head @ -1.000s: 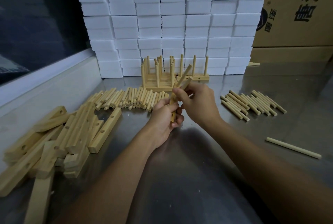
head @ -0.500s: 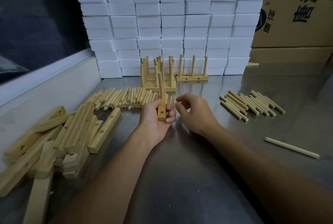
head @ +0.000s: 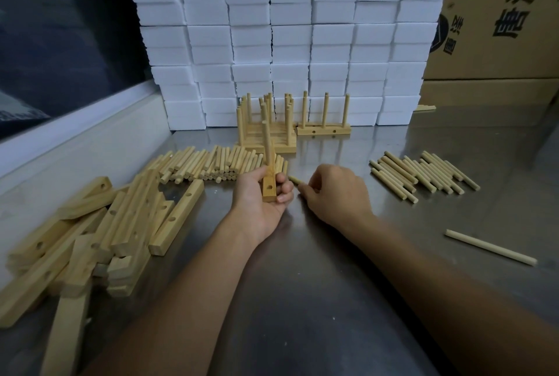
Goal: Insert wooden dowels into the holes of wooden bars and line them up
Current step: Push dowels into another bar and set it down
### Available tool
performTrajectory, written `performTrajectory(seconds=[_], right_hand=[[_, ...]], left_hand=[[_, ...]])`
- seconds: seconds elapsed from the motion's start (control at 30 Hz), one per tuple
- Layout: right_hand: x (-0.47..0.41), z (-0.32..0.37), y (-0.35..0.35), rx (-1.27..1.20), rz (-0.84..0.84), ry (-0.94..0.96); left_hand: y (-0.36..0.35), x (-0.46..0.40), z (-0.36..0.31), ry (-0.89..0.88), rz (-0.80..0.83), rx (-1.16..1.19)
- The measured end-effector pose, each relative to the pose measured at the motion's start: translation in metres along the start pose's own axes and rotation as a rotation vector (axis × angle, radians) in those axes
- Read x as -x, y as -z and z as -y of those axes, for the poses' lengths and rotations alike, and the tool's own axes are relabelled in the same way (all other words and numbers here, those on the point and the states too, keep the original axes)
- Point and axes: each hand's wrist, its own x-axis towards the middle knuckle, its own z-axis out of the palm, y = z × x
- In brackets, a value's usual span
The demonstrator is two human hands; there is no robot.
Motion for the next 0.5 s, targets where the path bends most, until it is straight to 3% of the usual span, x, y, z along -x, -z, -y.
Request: performTrajectory(seconds=[0.13,0.3,0.5], right_hand=[[-0.0029,-0.0049,0.0018,-0.087,0.044,-0.068],[-0.001,-0.0016,0.0001,-0.073,0.093,0.005],[0.0003,-0.0034,0.006,-0.341,0.054,-0.013]], left_hand=[[-0.0012,0.0009,0.0002,-0.003,0.0,-0.012],[-0.001,0.0014,-0.0001,-0.005,-0.005,-0.025],[-0.0005,0.0007,0.0002,-0.007,0.0,-0.033]])
